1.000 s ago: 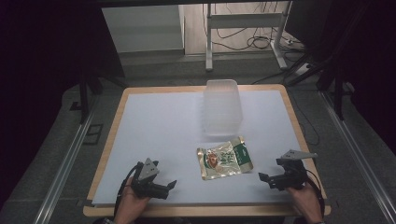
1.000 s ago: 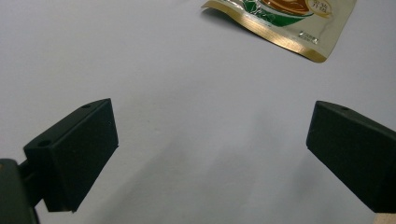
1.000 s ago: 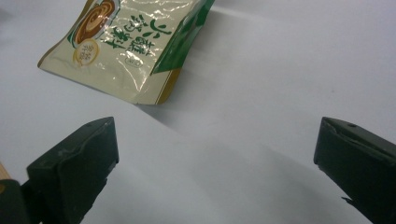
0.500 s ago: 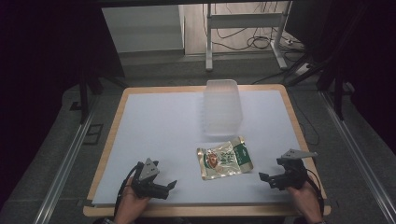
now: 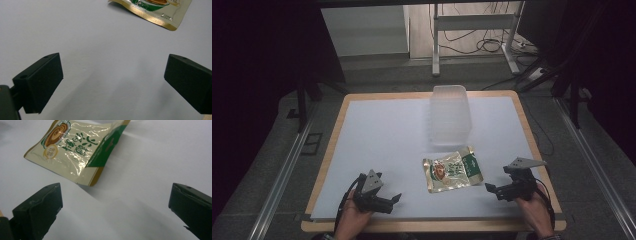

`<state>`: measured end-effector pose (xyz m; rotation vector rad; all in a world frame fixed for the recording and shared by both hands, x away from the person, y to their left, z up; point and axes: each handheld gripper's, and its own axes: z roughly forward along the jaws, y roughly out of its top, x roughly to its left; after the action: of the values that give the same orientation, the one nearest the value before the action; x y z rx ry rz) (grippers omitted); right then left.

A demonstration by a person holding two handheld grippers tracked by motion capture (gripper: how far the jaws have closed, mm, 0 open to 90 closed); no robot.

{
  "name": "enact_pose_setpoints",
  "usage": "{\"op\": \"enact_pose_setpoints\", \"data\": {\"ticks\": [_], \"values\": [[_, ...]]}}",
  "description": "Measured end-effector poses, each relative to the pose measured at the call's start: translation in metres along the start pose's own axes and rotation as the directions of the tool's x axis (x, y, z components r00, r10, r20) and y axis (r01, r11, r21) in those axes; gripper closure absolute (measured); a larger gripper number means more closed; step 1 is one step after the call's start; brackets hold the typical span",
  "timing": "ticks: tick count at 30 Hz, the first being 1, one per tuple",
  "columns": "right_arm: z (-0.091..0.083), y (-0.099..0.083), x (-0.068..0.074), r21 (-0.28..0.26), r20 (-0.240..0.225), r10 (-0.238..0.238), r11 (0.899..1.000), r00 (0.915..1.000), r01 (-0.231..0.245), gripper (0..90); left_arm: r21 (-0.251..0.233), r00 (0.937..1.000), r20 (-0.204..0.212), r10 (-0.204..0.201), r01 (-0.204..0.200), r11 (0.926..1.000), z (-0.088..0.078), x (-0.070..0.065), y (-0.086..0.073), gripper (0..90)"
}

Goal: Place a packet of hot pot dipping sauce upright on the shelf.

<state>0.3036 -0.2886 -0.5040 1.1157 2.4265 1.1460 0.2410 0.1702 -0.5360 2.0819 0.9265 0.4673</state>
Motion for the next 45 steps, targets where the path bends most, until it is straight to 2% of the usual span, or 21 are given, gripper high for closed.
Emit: {"op": "enact_pose_setpoints", "data": {"ticks": [10, 13, 21, 24, 27, 29, 33, 41, 45], "values": [[0.008, 0.007, 0.002, -0.011, 0.0, -0.011, 1.0, 0.9999, 0.011, 0.0, 0.0, 1.0, -0.001, 0.001, -0.001, 1.0, 0.0, 0.0, 0.0, 2.1], [0.01, 0.008, 0.0, -0.018, -0.017, 0.012, 1.0, 0.9998, -0.012, 0.0, -0.001, 1.0, -0.003, 0.0, 0.0, 1.0, 0.0, 0.0, 0.0, 2.1], [0.015, 0.016, 0.001, -0.03, -0.029, 0.031, 0.999, 0.9991, -0.032, 0.0, -0.001, 1.0, -0.004, 0.0, 0.0, 1.0, 0.0, 0.0, 0.0, 2.1], [0.019, 0.019, 0.003, -0.023, -0.023, 0.026, 0.999, 0.9994, -0.027, 0.0, -0.002, 1.0, -0.004, 0.0, 0.0, 1.0, 0.0, 0.0, 0.0, 2.1], [0.023, 0.02, 0.006, -0.001, 0.002, 0.005, 1.0, 1.0, -0.005, 0.0, 0.0, 1.0, -0.005, 0.002, -0.002, 1.0, 0.001, 0.0, 0.0, 2.1], [0.025, 0.02, 0.007, 0.001, -0.003, -0.002, 1.0, 1.0, 0.002, 0.0, 0.001, 1.0, -0.006, 0.003, -0.003, 1.0, 0.001, 0.0, 0.0, 2.1], [0.029, 0.025, 0.01, -0.004, 0.017, 0.023, 1.0, 0.9996, -0.022, 0.0, 0.001, 1.0, -0.008, 0.004, -0.004, 1.0, 0.001, 0.0, 0.0, 2.1], [0.037, 0.034, 0.012, 0.027, -0.02, 0.02, 0.999, 0.9996, -0.02, 3.2, 0.005, 0.9999, -0.012, 0.01, -0.01, 0.9999, 0.001, -0.001, 0.0, 2.1], [0.044, 0.04, 0.01, 0.058, -0.012, 0.009, 0.998, 0.9999, -0.009, 7.1, 0.006, 0.9999, -0.013, 0.011, -0.011, 0.9999, 0.001, -0.001, 0.0, 2.1]]}}
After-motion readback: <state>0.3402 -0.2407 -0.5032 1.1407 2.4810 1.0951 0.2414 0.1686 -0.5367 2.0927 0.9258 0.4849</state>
